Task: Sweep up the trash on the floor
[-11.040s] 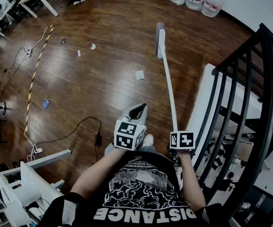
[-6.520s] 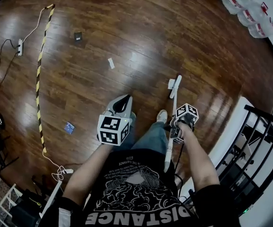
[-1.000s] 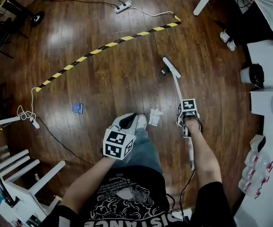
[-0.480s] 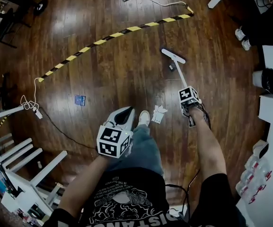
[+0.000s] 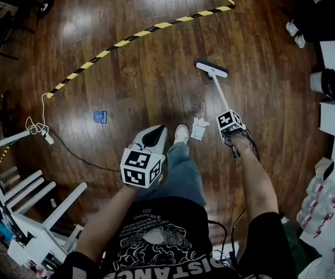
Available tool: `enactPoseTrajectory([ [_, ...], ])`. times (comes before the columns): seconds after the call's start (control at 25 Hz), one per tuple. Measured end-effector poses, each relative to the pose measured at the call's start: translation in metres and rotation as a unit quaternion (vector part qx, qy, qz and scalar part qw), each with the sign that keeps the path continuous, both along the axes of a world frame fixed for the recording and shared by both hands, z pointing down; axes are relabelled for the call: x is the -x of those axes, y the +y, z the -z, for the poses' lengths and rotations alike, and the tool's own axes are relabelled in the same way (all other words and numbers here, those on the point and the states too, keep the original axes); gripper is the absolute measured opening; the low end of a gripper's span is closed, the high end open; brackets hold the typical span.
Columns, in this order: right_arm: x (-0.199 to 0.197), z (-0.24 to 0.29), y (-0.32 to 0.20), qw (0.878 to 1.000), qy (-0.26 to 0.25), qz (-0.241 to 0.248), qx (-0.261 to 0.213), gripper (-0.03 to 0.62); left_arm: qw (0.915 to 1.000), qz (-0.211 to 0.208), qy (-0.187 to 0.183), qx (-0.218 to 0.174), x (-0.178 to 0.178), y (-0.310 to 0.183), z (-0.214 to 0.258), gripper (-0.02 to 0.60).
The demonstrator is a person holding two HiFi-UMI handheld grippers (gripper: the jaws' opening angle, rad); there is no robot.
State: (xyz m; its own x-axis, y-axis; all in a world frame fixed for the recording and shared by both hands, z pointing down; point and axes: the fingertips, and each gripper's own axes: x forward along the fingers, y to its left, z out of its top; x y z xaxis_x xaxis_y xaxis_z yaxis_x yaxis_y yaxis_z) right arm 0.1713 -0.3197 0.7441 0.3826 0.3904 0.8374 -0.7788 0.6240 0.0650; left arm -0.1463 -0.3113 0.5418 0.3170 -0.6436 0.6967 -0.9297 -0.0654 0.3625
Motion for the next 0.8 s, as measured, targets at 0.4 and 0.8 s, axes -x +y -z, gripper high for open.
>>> enactPoseTrajectory([
  [0.4, 0.008, 0.013, 0.113, 1.0, 0.014, -0.02, 0.019, 0.0, 0.9993, -0.03, 0.012, -0.017, 0.017, 0.065, 0.004, 0.005],
  [0.8, 0.014, 0.021, 0.212, 0.998, 0.037, -0.019, 0.036, 0.0, 0.9993, -0.025, 0.021, -0.019, 0.047, 0.143, 0.001, 0.005],
])
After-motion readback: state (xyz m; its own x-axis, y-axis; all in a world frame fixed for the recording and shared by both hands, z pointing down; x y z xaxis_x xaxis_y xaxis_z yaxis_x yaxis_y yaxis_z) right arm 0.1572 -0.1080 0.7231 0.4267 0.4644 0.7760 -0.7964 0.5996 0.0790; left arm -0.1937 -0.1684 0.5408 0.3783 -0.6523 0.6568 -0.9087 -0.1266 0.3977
